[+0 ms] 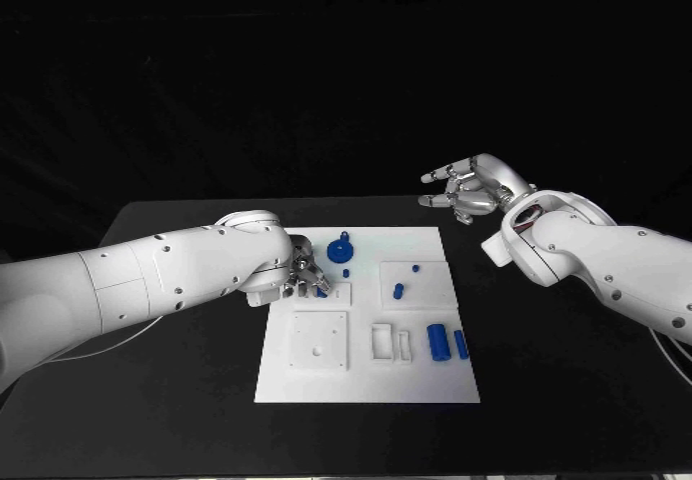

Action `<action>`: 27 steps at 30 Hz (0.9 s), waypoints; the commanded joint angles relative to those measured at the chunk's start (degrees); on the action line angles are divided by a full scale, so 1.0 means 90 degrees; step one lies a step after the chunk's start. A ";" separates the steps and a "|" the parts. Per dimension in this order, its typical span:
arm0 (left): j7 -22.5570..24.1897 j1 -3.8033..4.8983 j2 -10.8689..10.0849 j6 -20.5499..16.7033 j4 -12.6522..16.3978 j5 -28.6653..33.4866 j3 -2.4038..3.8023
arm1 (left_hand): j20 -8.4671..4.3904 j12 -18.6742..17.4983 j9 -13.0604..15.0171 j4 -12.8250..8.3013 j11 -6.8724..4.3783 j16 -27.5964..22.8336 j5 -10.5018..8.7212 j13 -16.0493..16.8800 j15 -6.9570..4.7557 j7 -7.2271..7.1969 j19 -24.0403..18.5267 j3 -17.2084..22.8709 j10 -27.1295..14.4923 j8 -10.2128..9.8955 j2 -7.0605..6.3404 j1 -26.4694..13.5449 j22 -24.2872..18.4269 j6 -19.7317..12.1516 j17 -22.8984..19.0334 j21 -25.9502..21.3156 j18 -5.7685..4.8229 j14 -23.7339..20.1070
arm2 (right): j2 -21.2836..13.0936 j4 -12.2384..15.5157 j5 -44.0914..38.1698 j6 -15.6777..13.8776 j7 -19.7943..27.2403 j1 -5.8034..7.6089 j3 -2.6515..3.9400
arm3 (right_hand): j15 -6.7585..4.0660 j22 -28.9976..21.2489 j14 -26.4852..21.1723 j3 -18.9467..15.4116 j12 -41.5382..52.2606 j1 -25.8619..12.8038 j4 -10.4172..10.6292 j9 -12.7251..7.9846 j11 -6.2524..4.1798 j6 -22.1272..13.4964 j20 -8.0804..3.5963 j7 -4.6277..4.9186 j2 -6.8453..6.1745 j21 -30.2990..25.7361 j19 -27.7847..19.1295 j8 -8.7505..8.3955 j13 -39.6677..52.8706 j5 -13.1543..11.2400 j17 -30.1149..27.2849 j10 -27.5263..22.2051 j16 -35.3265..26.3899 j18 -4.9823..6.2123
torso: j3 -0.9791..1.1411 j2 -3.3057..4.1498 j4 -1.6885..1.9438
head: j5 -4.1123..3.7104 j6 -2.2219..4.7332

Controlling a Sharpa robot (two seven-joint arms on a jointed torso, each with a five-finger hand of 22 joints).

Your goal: Assemble the parts on the task board

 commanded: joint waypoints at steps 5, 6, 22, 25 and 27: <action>0.0020 -0.0038 0.0001 0.0276 0.0043 -0.0001 -0.0023 | 0.0041 0.0042 0.1547 -0.0502 -0.0118 0.0038 0.0017 0.0003 0.0004 -0.0693 -0.0003 0.0461 0.0272 0.0237 0.0112 0.0169 0.0132 0.1600 0.0005 0.0047 0.0022 0.0019 | 0.0003 0.0003 0.0014 0.0080 0.0074 -0.0003 0.0003 | -0.0005 0.0533 -0.0007 0.0042 -0.0010 -0.0057 -0.0010 0.0006 0.0001 0.0037 0.0004 0.0014 -0.0004 -0.0014 0.0287 -0.0011 0.0000 0.0009 0.0005 -0.0033 0.0003 0.0122 | -0.0002 0.0003 0.0004 | 0.0013 0.0009; 0.0019 -0.0038 0.0001 0.0267 0.0041 -0.0007 -0.0023 | 0.0041 0.0042 0.1547 -0.0502 -0.0118 0.0038 0.0017 0.0003 0.0004 -0.0693 -0.0003 0.0461 0.0272 0.0237 0.0112 0.0169 0.0132 0.1600 0.0005 0.0047 0.0022 0.0019 | 0.0004 0.0003 0.0014 0.0080 0.0074 -0.0003 0.0003 | -0.0005 0.0533 -0.0007 0.0042 -0.0010 -0.0057 -0.0010 0.0006 0.0001 0.0037 0.0004 0.0014 -0.0004 -0.0014 0.0287 -0.0011 0.0000 0.0009 0.0005 -0.0033 0.0003 0.0122 | -0.0002 0.0002 0.0001 | 0.0014 0.0016; 0.0038 -0.0038 0.0062 0.0180 -0.0028 -0.0037 -0.0023 | 0.0039 0.0058 0.1611 -0.0384 -0.0122 0.0030 -0.0135 -0.0017 -0.0003 -0.0697 0.0002 0.0432 0.0273 0.0257 0.0193 0.0107 0.0128 0.1575 0.0005 0.0052 0.0026 0.0025 | 0.0002 0.0007 0.0017 0.0083 0.0074 -0.0003 0.0003 | -0.0005 0.0533 -0.0007 0.0042 -0.0010 -0.0057 -0.0010 0.0006 0.0001 0.0037 0.0004 0.0014 -0.0004 -0.0014 0.0287 -0.0011 0.0000 0.0009 0.0005 -0.0033 0.0003 0.0122 | 0.0009 0.0007 -0.0012 | 0.0005 0.0014; 0.0047 -0.0038 0.0081 0.0195 -0.0035 -0.0031 -0.0023 | 0.0039 0.0073 0.1628 -0.0341 -0.0123 0.0035 -0.0186 -0.0017 -0.0003 -0.0701 0.0007 0.0416 0.0272 0.0268 0.0211 0.0093 0.0128 0.1580 0.0015 0.0050 0.0022 0.0030 | 0.0000 0.0007 0.0017 0.0083 0.0074 -0.0003 0.0003 | -0.0005 0.0533 -0.0007 0.0042 -0.0010 -0.0057 -0.0010 0.0006 0.0001 0.0037 0.0004 0.0014 -0.0004 -0.0014 0.0287 -0.0011 0.0000 0.0009 0.0005 -0.0033 0.0003 0.0122 | 0.0012 0.0006 -0.0015 | -0.0003 0.0008; 0.0052 -0.0038 0.0091 0.0210 -0.0043 -0.0029 -0.0023 | 0.0038 0.0074 0.1629 -0.0336 -0.0123 0.0035 -0.0197 -0.0017 -0.0003 -0.0703 0.0007 0.0414 0.0272 0.0270 0.0215 0.0091 0.0128 0.1582 0.0015 0.0049 0.0021 0.0030 | -0.0001 0.0007 0.0017 0.0083 0.0074 -0.0003 0.0003 | -0.0006 0.0534 -0.0005 0.0048 -0.0007 -0.0061 -0.0019 0.0005 -0.0001 0.0033 0.0003 0.0014 -0.0004 -0.0003 0.0289 -0.0012 0.0003 0.0024 0.0004 -0.0027 -0.0003 0.0121 | 0.0011 0.0004 -0.0014 | -0.0010 0.0002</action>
